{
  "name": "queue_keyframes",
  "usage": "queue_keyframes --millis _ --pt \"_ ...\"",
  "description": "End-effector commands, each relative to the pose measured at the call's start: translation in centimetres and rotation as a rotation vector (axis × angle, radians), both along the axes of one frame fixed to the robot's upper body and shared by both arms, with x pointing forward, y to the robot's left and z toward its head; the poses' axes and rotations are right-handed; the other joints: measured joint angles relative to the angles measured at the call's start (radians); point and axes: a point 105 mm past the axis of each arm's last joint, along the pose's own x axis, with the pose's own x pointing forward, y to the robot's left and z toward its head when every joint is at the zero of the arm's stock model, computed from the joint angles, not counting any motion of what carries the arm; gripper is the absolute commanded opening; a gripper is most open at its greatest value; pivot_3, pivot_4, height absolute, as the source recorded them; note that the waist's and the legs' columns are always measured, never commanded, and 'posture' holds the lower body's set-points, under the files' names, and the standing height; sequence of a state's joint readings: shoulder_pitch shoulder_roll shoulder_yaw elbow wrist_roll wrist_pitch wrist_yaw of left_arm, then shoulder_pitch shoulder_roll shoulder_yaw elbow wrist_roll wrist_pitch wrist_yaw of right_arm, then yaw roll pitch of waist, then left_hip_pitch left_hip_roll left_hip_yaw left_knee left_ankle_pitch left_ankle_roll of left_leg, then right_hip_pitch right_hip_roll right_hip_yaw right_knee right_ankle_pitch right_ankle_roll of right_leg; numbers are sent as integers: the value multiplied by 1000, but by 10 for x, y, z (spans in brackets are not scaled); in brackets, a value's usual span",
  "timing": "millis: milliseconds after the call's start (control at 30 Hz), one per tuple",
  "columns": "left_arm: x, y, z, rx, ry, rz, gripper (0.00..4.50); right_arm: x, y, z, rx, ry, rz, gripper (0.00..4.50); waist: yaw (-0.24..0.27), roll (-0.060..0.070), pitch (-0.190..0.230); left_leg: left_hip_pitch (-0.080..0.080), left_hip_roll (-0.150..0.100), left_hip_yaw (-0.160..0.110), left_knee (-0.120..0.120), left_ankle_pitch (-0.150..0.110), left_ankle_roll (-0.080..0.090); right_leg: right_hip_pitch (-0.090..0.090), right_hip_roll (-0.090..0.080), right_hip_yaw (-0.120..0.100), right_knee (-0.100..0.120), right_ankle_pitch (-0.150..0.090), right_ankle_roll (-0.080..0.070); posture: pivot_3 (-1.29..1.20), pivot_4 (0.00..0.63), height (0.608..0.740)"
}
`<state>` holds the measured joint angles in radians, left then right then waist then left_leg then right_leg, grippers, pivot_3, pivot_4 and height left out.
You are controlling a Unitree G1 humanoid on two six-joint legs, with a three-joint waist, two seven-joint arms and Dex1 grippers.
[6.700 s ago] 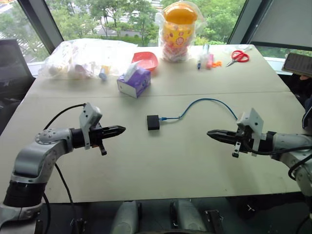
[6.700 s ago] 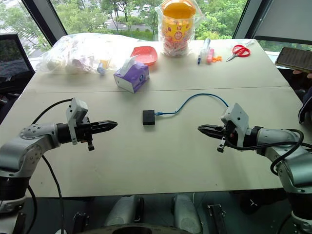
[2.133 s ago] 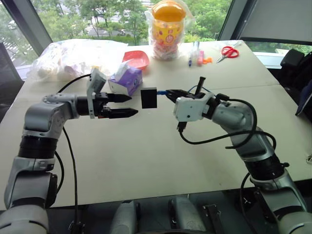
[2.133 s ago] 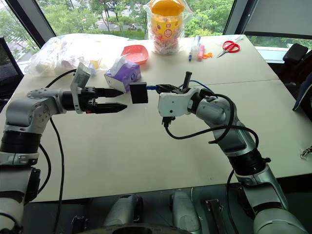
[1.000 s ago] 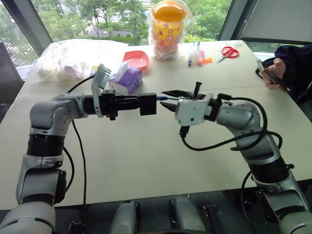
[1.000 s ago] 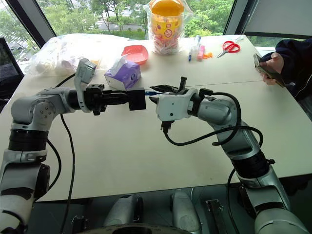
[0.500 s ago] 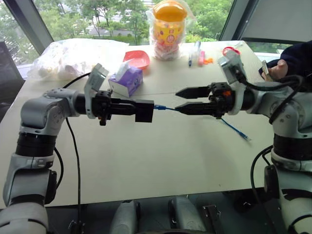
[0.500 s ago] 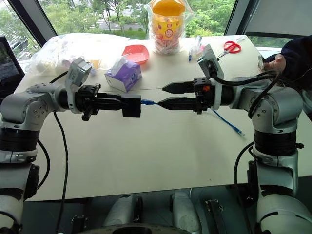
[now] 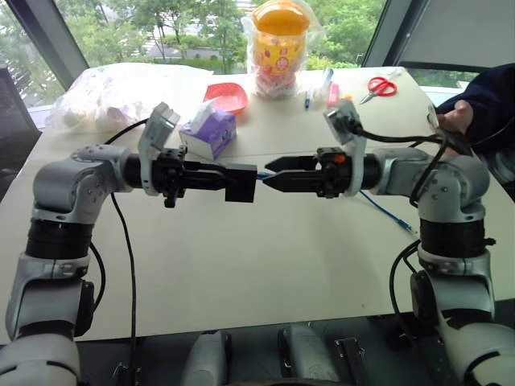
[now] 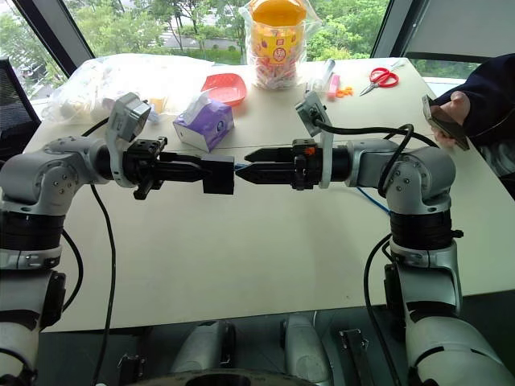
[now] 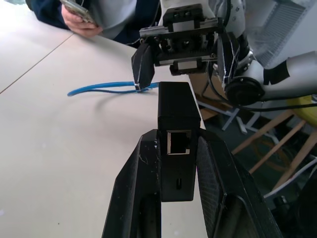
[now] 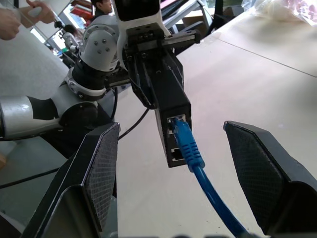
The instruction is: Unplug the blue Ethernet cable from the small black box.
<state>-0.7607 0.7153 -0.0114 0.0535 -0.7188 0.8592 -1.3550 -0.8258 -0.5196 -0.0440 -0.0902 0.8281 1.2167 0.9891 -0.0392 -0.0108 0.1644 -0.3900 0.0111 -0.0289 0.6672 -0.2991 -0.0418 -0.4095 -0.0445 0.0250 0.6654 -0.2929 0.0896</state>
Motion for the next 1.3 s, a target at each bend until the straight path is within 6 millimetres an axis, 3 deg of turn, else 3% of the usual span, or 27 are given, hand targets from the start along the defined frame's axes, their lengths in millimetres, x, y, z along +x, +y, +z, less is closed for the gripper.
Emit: queue_keyframes --millis 33,67,167,300,1200,1300 --pt "-6 2 17 -31 -57 -10 405 0 -2 3 -6 -35 1 3489 0 0 0 0 0 0 0 0 0 0 0 0 0 0 0 0 150 740" --pt "-6 2 17 -31 -57 -8 405 0 -2 2 -11 -33 -1 3489 -1 0 0 0 0 0 0 0 0 0 0 0 0 0 0 0 150 740" --pt "-6 3 17 -31 -56 -2 405 -1 -2 2 -9 -32 5 2646 -1 0 0 0 0 0 0 0 0 0 0 0 0 0 0 0 150 740" --pt "-5 3 17 -31 -57 2 405 -2 1 0 -18 -40 13 645 -2 0 0 0 0 0 0 0 0 0 0 0 0 0 0 0 150 740" --pt "-7 2 14 -18 -64 7 405 -9 4 4 -8 -56 52 645 -1 0 0 0 0 0 0 0 0 0 0 0 0 0 0 0 150 740" --pt "-7 2 14 -19 -64 8 405 -9 5 3 -10 -57 47 1473 -1 0 0 0 0 0 0 0 0 0 0 0 0 0 0 0 150 740"
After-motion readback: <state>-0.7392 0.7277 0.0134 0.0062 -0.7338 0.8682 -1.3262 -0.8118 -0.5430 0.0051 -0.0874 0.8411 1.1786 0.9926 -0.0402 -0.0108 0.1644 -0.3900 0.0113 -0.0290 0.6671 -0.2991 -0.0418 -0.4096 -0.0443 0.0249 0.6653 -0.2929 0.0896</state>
